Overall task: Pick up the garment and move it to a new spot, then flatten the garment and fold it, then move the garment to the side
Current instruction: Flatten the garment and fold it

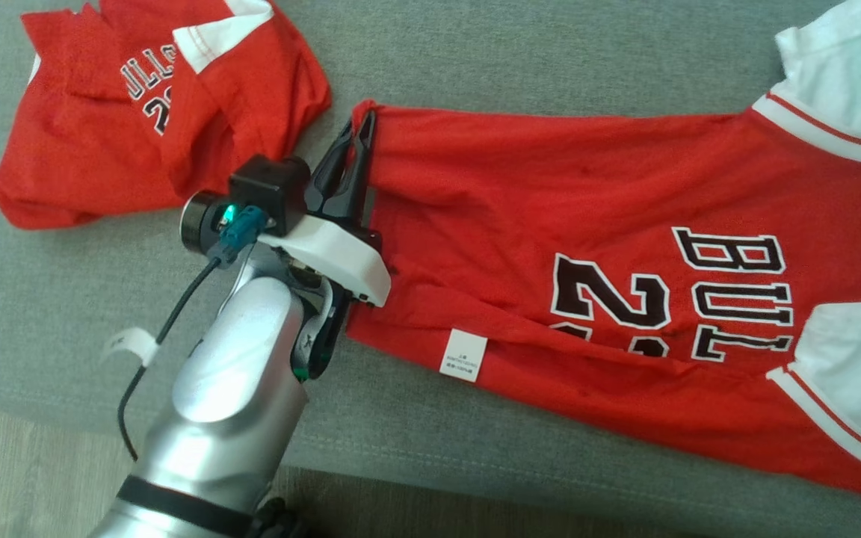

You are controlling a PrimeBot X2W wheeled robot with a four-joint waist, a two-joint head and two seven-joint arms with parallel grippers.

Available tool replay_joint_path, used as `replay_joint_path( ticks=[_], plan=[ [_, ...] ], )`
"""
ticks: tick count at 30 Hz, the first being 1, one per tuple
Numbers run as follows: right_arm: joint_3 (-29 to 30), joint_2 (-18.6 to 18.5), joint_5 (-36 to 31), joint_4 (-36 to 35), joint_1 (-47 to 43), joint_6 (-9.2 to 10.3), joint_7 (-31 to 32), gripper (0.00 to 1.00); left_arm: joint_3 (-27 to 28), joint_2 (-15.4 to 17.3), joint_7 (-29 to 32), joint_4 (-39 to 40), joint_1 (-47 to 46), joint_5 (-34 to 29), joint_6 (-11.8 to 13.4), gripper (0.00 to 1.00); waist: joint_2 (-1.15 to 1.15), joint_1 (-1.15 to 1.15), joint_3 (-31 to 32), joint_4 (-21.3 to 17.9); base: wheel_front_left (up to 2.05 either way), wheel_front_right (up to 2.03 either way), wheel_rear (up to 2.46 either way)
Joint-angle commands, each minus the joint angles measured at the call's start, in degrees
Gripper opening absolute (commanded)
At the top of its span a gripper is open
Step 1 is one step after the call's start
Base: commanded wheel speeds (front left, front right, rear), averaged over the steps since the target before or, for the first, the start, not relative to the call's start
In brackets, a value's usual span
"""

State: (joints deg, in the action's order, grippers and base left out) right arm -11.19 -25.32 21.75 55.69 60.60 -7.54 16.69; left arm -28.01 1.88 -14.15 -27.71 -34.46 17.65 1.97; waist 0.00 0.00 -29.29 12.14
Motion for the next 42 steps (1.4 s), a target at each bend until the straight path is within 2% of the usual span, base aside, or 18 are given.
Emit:
replay_joint_path(
  ticks=[1, 3, 4, 5, 6, 11, 19, 27, 36, 42],
  plan=[
    [-1.2, -0.3, 0.4, -0.2, 0.8, 0.05, -0.2, 1.00, 1.2, 1.1, -0.3, 1.9, -1.5, 0.6, 0.4, 0.00, 0.00, 0.00, -0.2, 0.2, 0.00, 0.00, 0.00],
    [-1.8, -0.4, 0.6, 1.1, 1.4, 0.05, -0.8, 1.00, 0.9, 1.1, -0.4, 2.0, -1.7, 0.9, 0.7, 0.00, 0.00, 0.00, -0.3, 0.4, 0.00, 0.00, 0.00],
    [-2.2, -0.4, 0.7, 1.8, 1.7, 0.05, -1.0, 0.96, 0.8, 1.0, -0.4, 1.9, -1.8, 1.0, 0.8, 0.00, 0.00, 0.00, -0.4, 0.4, 0.00, 0.00, 0.00],
    [-2.4, -0.3, 1.0, 2.3, 2.0, 0.05, -1.2, 0.09, 0.7, 1.0, -0.4, 1.9, -1.8, 1.1, 0.9, 0.00, 0.00, 0.00, -0.5, 0.4, 0.00, 0.00, 0.00],
    [-2.9, -0.3, 1.3, 2.8, 2.1, 0.05, -1.4, 0.00, 0.6, 1.0, -0.4, 1.8, -1.9, 1.2, 1.0, 0.00, 0.00, 0.00, -0.5, 0.3, 0.00, 0.00, 0.00],
    [-5.7, -0.3, 2.3, 3.9, 2.8, 0.05, -4.6, 0.00, 1.1, 1.3, -0.6, 0.6, -2.5, 1.6, 1.5, 0.00, 0.00, 0.00, -0.2, -0.8, 0.00, 0.00, 0.00],
    [-9.2, -0.6, 0.7, 3.3, 5.0, 0.05, -16.1, 0.00, 2.9, 2.7, -0.6, -2.6, -4.9, 2.5, 1.7, 0.00, 0.00, 0.00, 2.3, -4.1, 0.00, 0.00, 0.00],
    [-10.0, 0.5, -0.9, 5.4, 7.9, 0.05, -25.9, 0.00, 5.2, 4.6, -0.7, -7.8, -9.8, 3.3, 1.6, 0.00, 0.00, 0.00, 4.7, -7.5, 0.00, 0.00, 0.00],
    [-13.2, 1.9, 1.5, 7.0, 4.8, 0.05, -27.8, 0.00, 5.4, 4.9, -0.8, -11.1, -9.7, 3.3, 0.8, 0.00, 0.00, 0.00, 7.9, -9.2, 0.00, 0.00, 0.00],
    [-17.3, 1.6, 6.8, 3.3, -1.3, 0.05, -25.8, 0.00, 4.7, 6.3, -0.8, -10.1, -5.5, 2.2, 0.0, 0.00, 0.00, 0.00, 11.8, -10.4, 0.00, 0.00, 0.00]
  ],
)
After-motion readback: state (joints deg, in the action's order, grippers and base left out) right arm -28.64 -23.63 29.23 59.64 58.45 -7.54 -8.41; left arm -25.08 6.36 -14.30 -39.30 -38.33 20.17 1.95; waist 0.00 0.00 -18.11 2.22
